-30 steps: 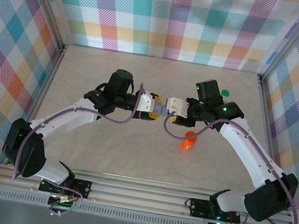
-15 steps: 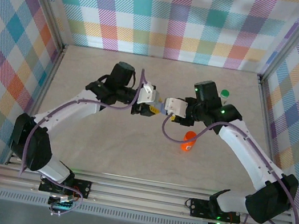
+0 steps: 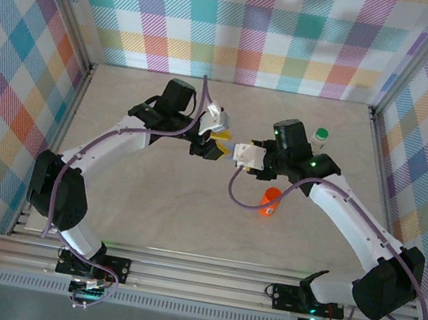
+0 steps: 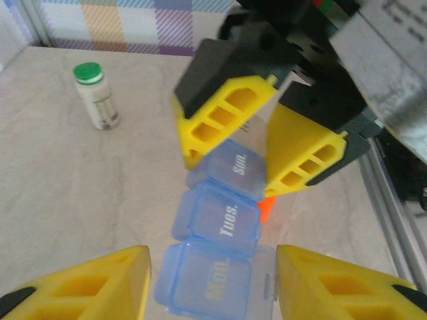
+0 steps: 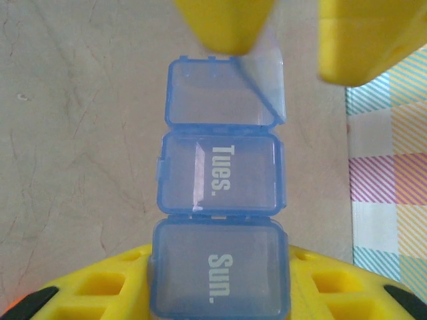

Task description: Sort the pills into containers

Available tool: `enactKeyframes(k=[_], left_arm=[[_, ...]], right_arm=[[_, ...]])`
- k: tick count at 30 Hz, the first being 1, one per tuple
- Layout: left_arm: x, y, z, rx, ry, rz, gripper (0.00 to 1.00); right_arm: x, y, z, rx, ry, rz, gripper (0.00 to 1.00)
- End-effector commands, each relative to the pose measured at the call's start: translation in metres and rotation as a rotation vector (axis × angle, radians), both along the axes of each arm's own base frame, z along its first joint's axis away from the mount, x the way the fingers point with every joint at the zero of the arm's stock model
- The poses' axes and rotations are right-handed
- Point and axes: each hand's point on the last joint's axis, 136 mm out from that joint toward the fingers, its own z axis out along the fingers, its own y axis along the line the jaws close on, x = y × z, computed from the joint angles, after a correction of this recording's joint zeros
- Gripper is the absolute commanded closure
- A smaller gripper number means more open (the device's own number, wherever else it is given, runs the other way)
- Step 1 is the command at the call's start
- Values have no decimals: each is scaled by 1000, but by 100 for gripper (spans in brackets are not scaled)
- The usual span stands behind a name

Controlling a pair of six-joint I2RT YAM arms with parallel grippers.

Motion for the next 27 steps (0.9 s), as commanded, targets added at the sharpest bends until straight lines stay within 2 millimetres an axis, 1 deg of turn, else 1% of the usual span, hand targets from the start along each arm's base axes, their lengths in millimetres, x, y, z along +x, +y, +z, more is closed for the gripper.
enactKeyframes(k=[1, 3, 6, 9, 12, 16, 18, 21, 25, 27], left_arm=[[25, 6, 19, -40, -94, 104, 48], [29, 6, 20, -46, -103, 121, 48], [35, 5, 16, -42, -108, 139, 48], [39, 5, 10, -25, -101, 149, 48], [40, 5, 5, -10, -93, 150, 49], [35, 5, -1, -3, -79, 135, 49], [33, 5, -7, 7, -71, 134, 49], [31, 7, -17, 3, -69, 147, 49], [35, 11, -27, 18, -60, 195, 49], [39, 14, -24, 12, -77, 230, 50]], right_arm=[[-16, 9, 2, 15, 39, 69, 100], [-17, 10, 1, 19, 50, 74, 100], [-21, 14, 5, 43, 62, 89, 100], [-26, 17, 12, 73, 68, 106, 100], [-27, 17, 13, 80, 63, 108, 100], [-22, 17, 10, 70, 54, 92, 100], [-17, 18, 9, 71, 46, 81, 98], [-18, 20, 5, 77, 55, 88, 98], [-17, 23, -1, 77, 74, 92, 99], [-15, 23, -6, 68, 81, 86, 99]])
